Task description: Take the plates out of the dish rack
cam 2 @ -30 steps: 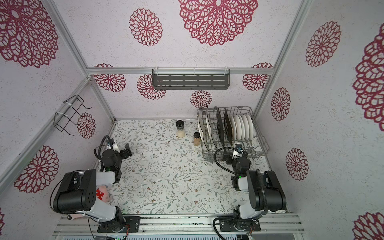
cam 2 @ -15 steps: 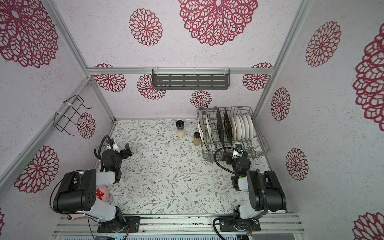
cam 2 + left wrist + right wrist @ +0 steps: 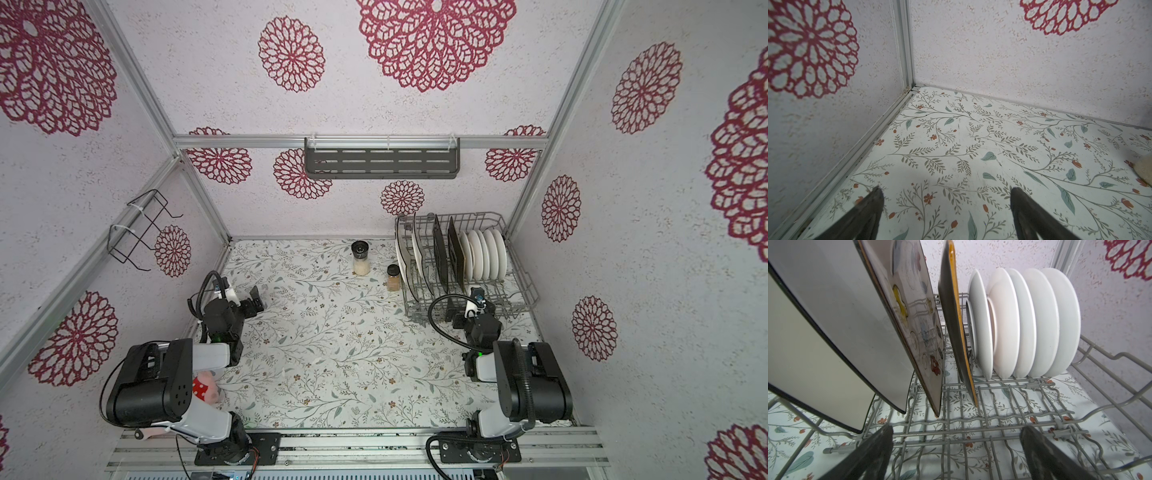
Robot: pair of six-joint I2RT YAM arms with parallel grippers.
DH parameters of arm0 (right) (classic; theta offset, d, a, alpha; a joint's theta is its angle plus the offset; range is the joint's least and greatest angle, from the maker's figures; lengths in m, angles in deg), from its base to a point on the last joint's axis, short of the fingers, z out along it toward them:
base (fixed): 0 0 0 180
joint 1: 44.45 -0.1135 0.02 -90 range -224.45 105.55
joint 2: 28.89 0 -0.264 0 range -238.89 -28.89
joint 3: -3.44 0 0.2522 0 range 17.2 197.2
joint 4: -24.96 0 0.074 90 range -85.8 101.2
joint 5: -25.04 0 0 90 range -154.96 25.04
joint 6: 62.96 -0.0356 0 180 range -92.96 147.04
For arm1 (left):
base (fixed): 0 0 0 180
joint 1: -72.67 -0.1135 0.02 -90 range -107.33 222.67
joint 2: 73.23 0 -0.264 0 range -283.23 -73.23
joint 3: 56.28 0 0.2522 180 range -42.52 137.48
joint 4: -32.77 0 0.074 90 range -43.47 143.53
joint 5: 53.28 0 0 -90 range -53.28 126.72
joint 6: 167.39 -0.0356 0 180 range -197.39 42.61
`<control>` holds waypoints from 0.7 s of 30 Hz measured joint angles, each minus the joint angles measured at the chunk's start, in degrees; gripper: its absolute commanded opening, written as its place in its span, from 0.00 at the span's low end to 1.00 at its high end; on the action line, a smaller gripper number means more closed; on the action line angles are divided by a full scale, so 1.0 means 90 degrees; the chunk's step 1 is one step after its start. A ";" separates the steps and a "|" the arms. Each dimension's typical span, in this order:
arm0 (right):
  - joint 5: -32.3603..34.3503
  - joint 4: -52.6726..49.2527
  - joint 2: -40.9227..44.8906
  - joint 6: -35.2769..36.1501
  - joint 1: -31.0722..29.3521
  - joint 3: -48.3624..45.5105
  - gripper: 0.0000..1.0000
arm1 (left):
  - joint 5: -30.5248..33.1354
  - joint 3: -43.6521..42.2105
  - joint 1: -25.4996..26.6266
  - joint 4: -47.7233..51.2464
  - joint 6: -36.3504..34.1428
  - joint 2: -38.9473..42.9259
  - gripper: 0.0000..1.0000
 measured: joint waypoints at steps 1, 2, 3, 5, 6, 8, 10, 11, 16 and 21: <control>0.0000 0.0000 0.0000 0.0000 0.0000 0.0000 0.99 | 0.0000 0.0000 0.0000 0.0000 0.0000 0.0000 0.97; 0.0000 0.0000 0.0000 0.0000 0.0000 0.0000 0.99 | 0.0000 0.0000 0.0000 0.0000 0.0000 0.0000 0.97; 0.0000 0.0002 0.0000 0.0000 0.0000 0.0000 0.99 | 0.0000 0.0000 0.0000 0.0000 0.0000 0.0000 0.97; 0.0000 0.0000 0.0000 0.0000 0.0000 0.0000 0.99 | -0.0002 0.0000 0.0000 0.0002 0.0000 0.0000 0.97; 0.0000 0.0000 0.0000 0.0000 0.0000 0.0000 0.99 | -0.0002 0.0000 0.0000 0.0005 0.0000 0.0000 0.97; 0.0000 0.0000 0.0000 0.0000 0.0000 0.0000 0.99 | -0.0002 0.0000 0.0000 0.0017 0.0000 0.0000 0.97; 0.0000 0.0000 0.0000 0.0000 0.0000 0.0000 0.99 | -0.0002 0.0000 0.0000 0.0024 0.0000 0.0000 0.97; 0.0000 0.0000 0.0000 0.0000 0.0000 0.0000 0.99 | 0.0000 0.0000 0.0000 0.0029 0.0000 0.0000 0.97; -0.0010 -0.0284 0.0236 0.0005 0.0000 -0.0017 0.99 | 0.0185 0.0017 0.0000 0.0452 0.0019 0.0194 0.97; -0.0019 -0.1144 0.1343 0.0046 0.0015 -0.0080 0.99 | 0.0437 0.0265 0.0097 0.1413 0.0044 0.1183 0.97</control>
